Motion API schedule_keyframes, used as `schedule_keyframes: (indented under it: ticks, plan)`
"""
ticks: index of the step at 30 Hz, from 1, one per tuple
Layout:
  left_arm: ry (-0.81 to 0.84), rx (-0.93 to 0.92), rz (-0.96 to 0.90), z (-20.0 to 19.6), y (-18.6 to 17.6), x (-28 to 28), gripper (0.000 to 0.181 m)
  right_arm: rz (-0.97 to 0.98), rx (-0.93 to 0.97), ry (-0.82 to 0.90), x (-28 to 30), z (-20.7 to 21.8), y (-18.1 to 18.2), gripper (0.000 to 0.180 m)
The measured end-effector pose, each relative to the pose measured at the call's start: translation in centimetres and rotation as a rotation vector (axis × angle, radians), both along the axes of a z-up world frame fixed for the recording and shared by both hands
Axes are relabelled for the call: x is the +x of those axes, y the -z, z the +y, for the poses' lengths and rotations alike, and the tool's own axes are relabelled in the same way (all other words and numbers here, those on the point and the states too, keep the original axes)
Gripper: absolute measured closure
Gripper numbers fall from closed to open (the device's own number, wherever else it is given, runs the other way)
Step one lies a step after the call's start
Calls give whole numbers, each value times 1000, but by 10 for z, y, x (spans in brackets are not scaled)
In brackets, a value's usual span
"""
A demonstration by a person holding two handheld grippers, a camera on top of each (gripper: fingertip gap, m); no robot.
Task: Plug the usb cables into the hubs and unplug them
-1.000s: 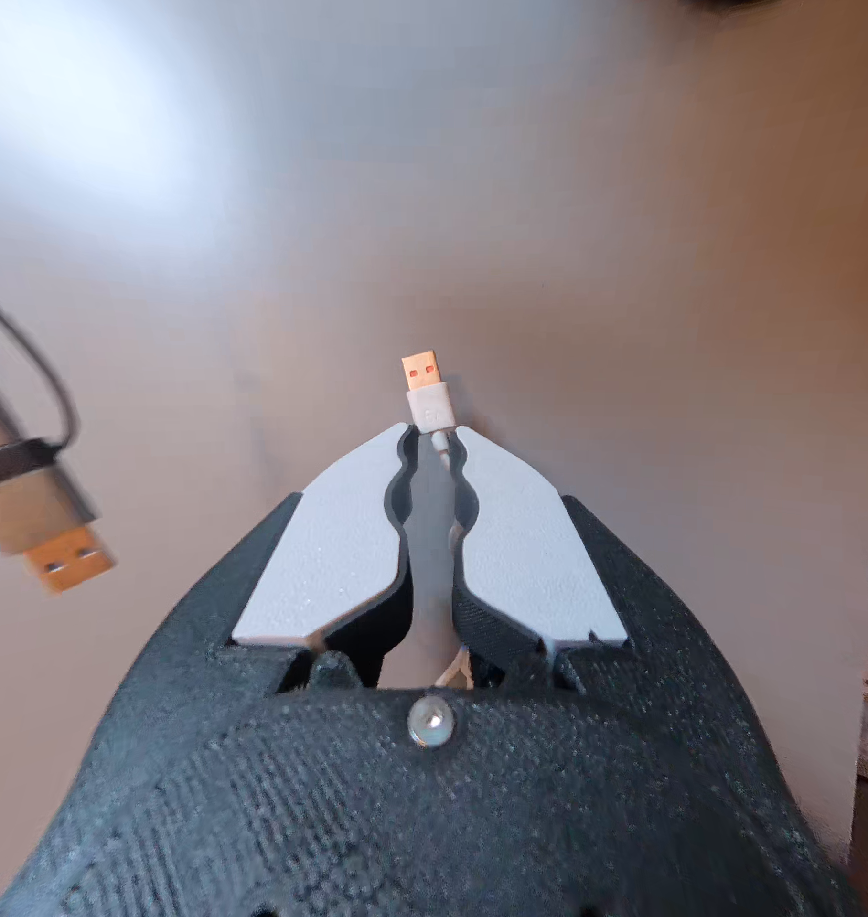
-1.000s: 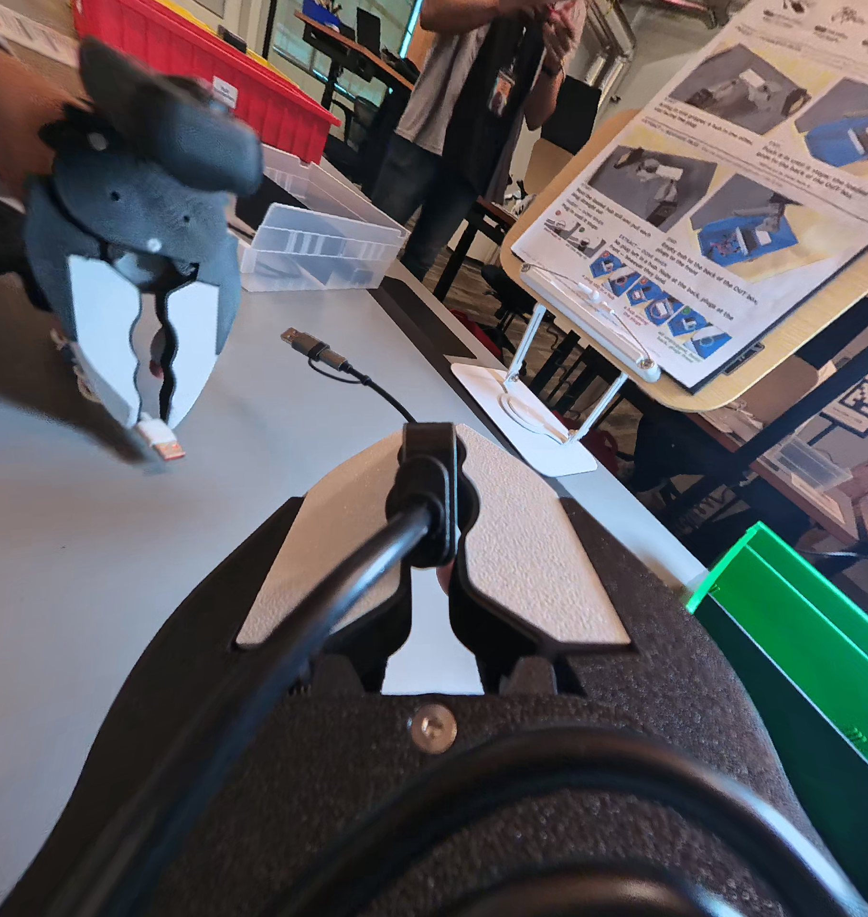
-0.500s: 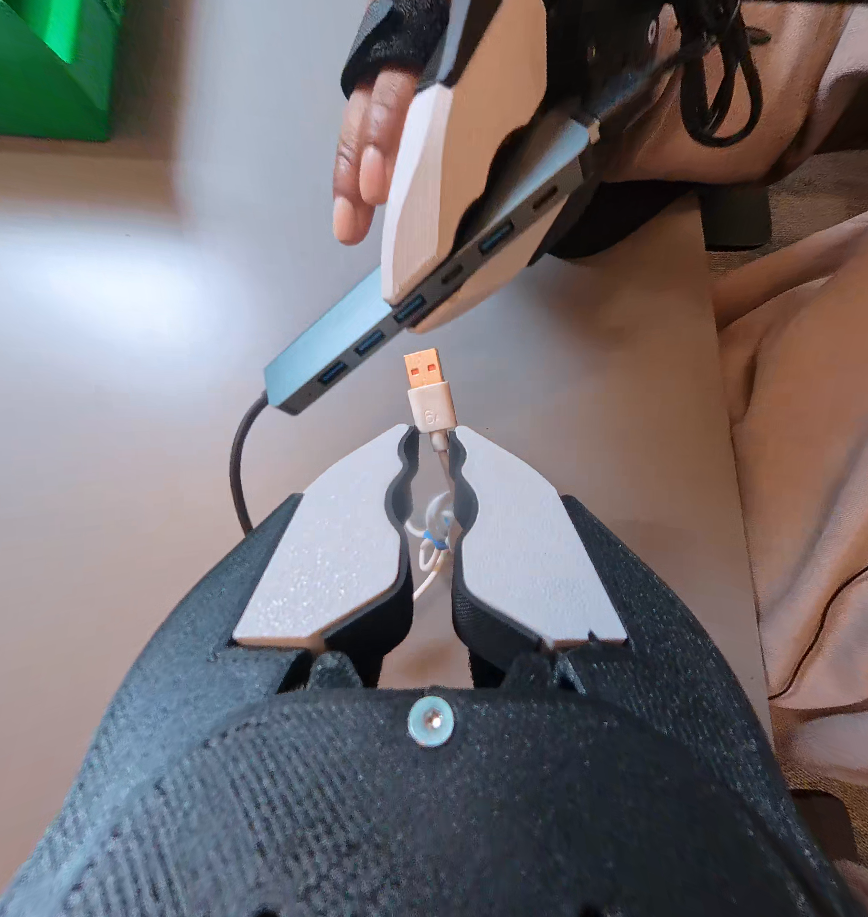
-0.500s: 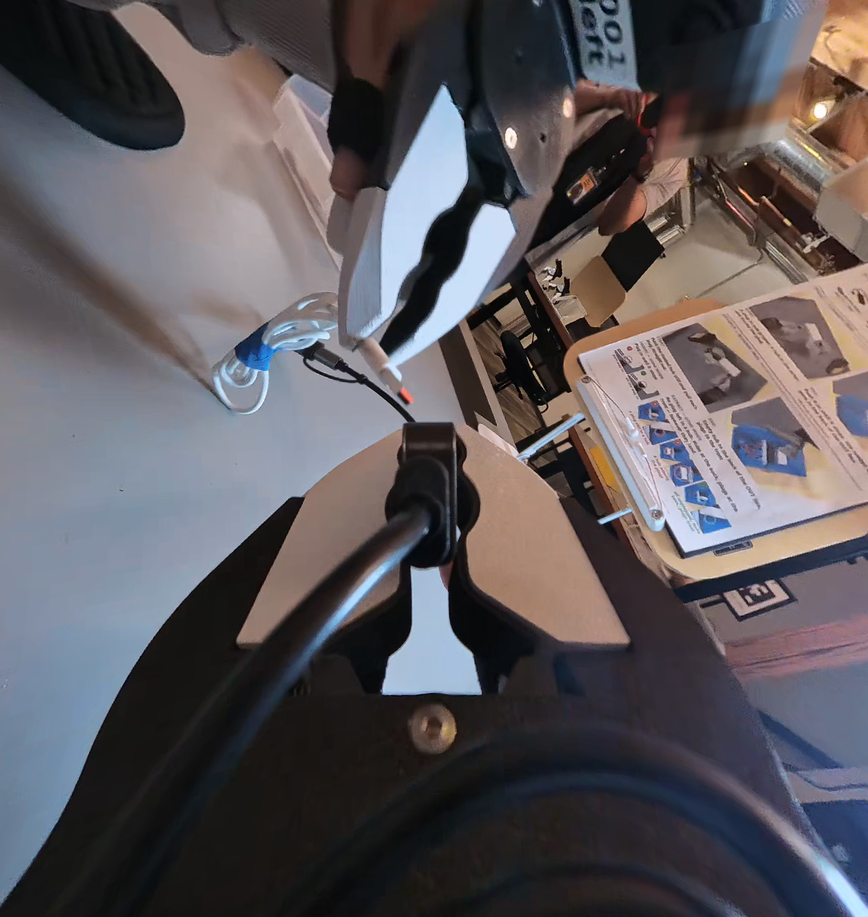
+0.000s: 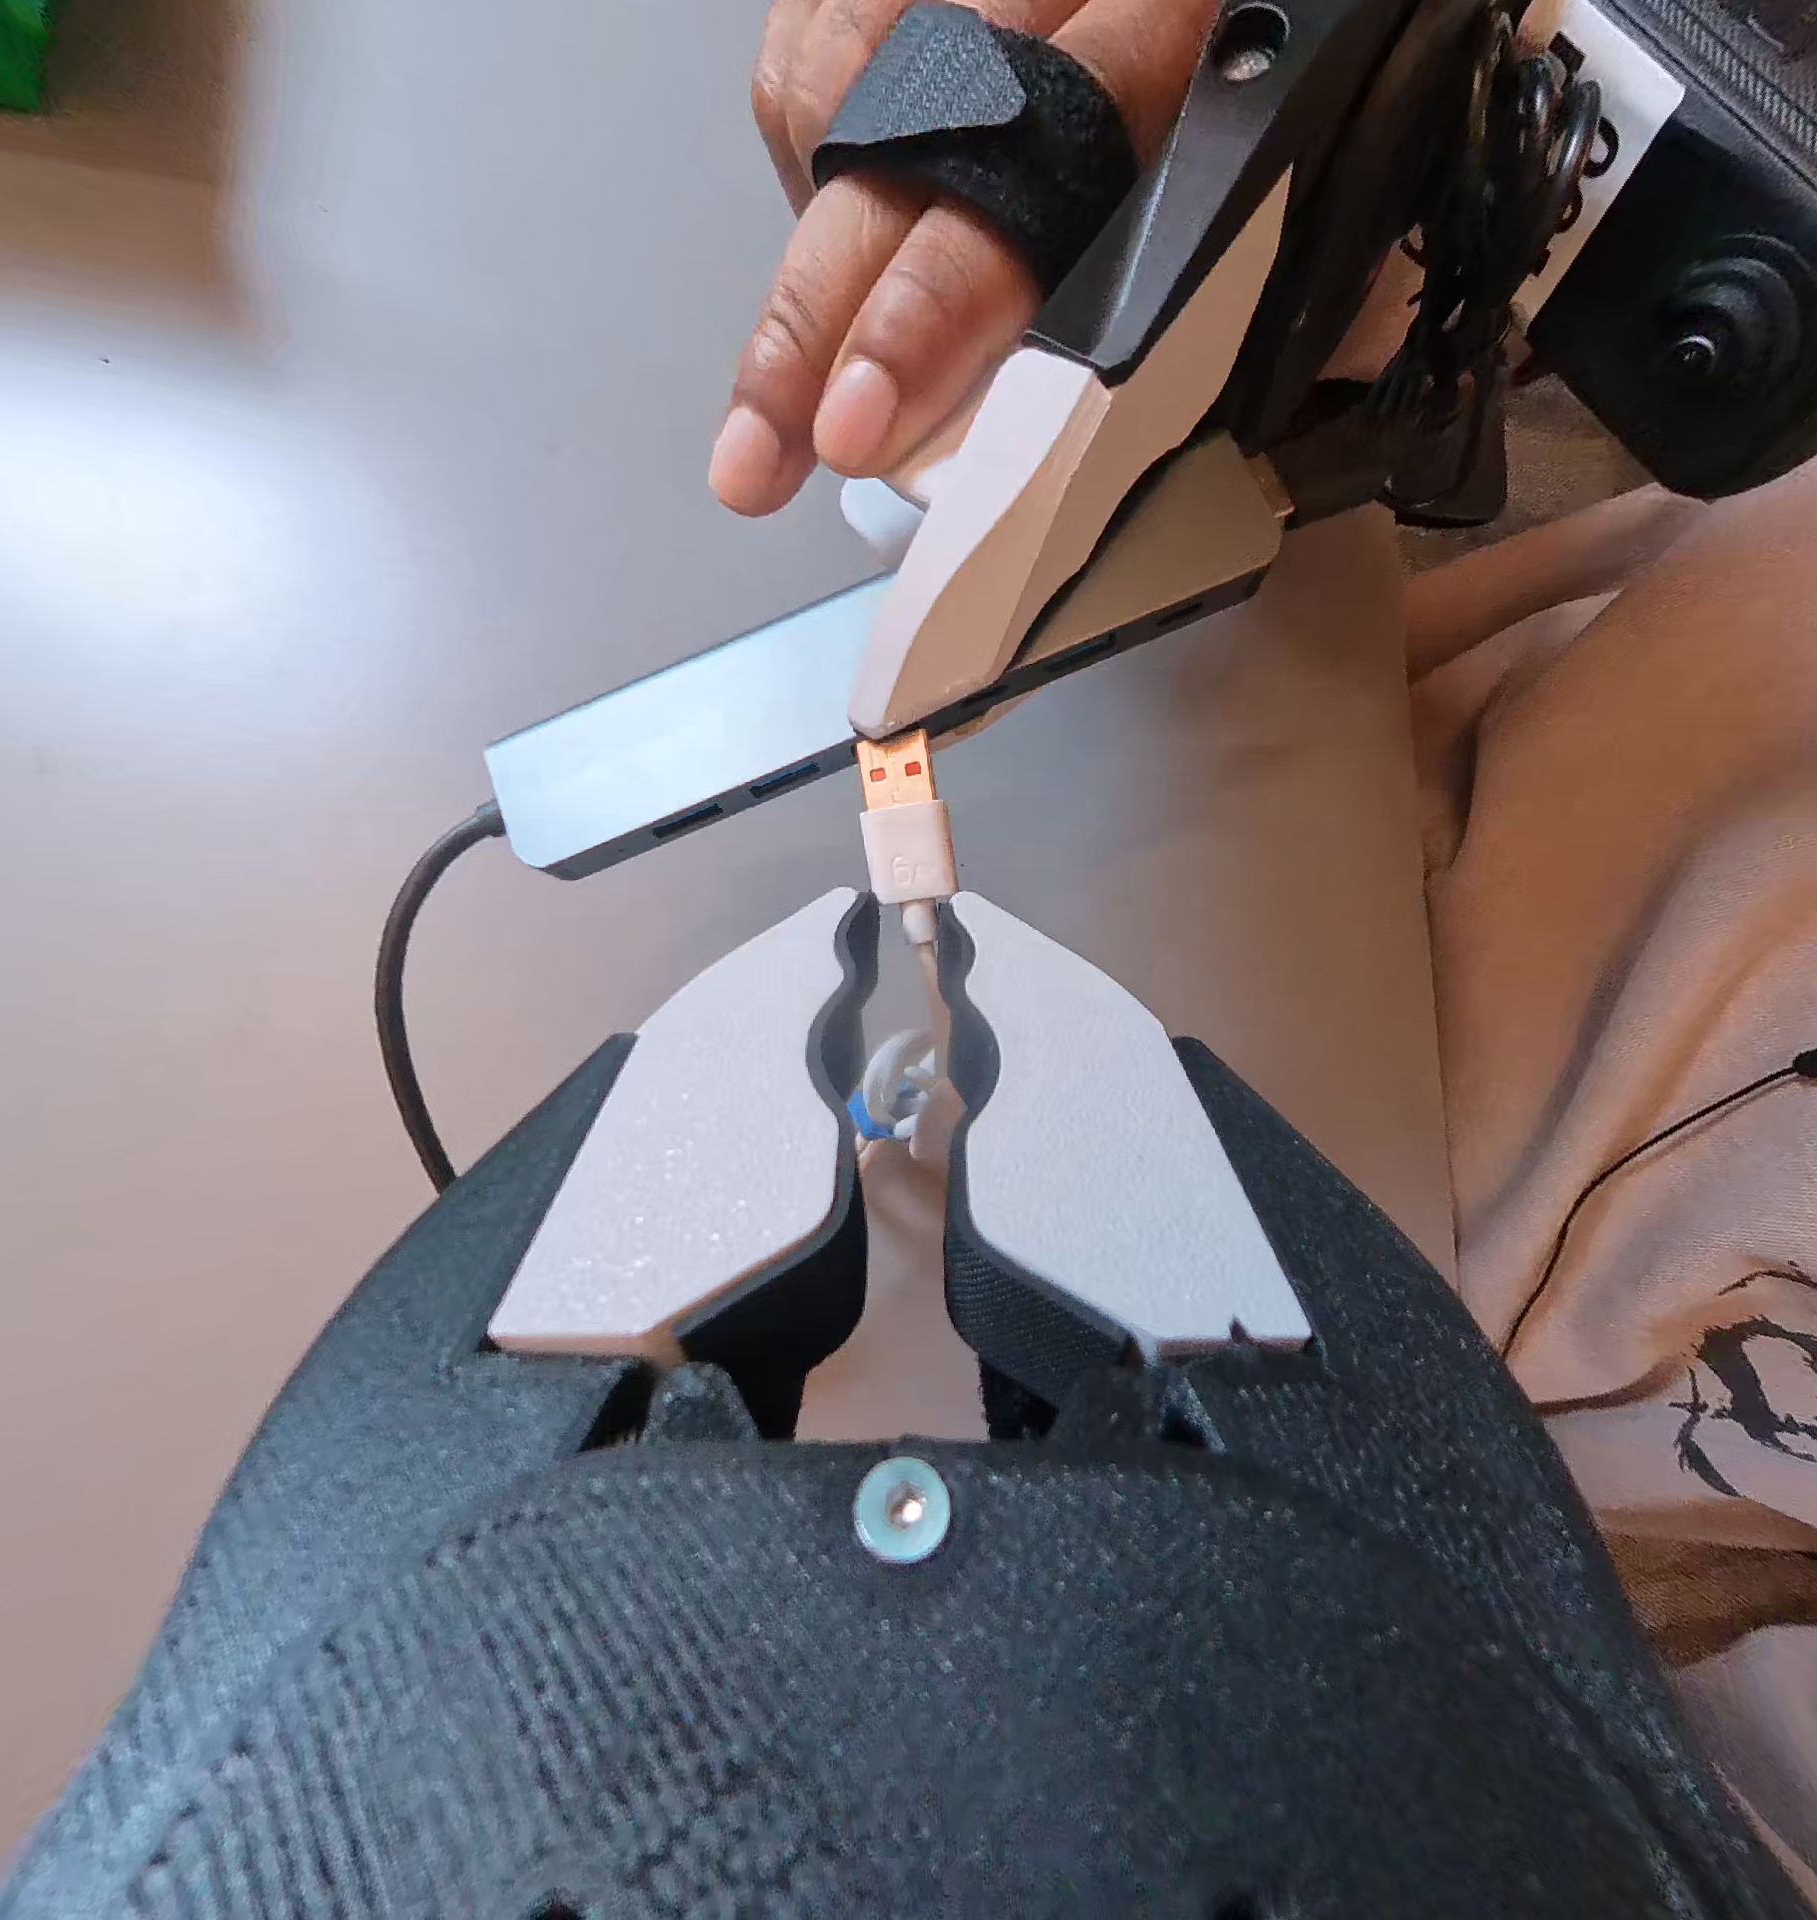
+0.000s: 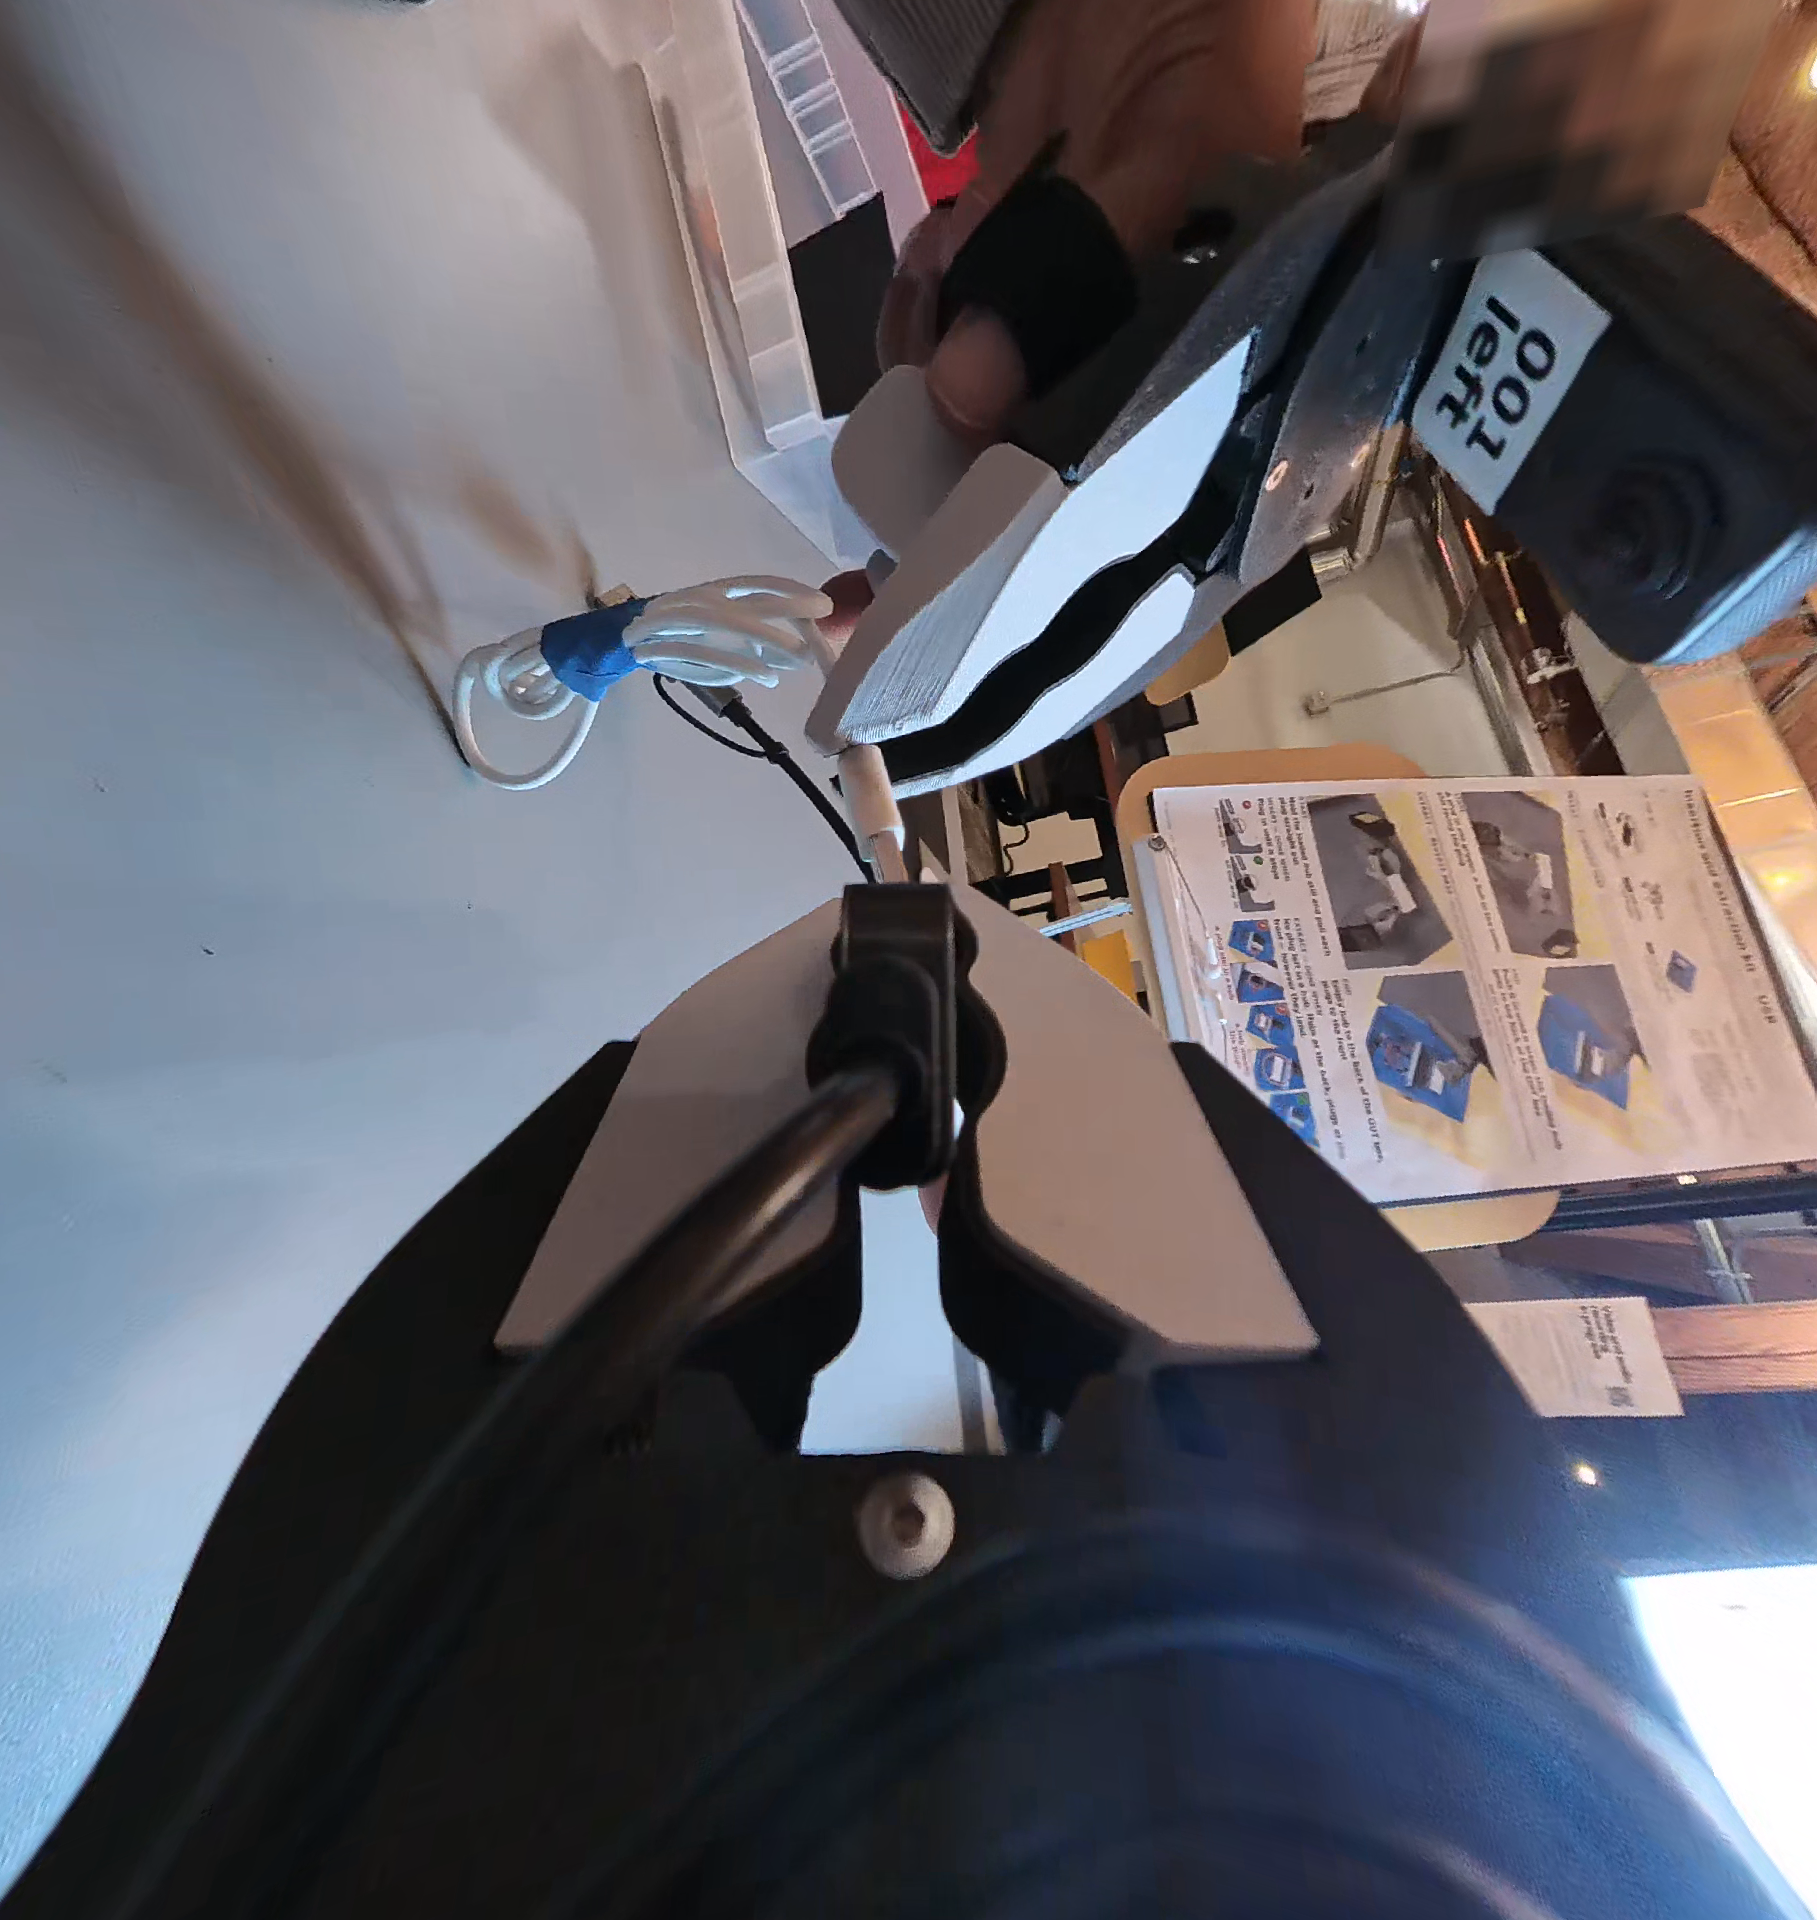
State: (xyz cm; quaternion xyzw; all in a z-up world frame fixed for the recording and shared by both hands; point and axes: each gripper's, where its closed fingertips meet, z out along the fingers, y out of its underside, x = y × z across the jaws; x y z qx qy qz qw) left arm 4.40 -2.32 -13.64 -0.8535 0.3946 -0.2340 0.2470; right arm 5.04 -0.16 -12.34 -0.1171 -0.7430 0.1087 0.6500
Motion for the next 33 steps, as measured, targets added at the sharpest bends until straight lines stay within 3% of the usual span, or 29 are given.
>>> schedule_keyframes:
  ticks: [14,26,33]
  plan:
    - [18,-60,299,3,-10,-2,170,19,59,35,0,-2,-4,168]
    - [50,-59,69,-10,-12,12,169,-7,-60,-91,7,-22,-6,169]
    - [-35,-20,-53,-12,-17,5,169,-4,-131,-18,-1,-3,-6,162]
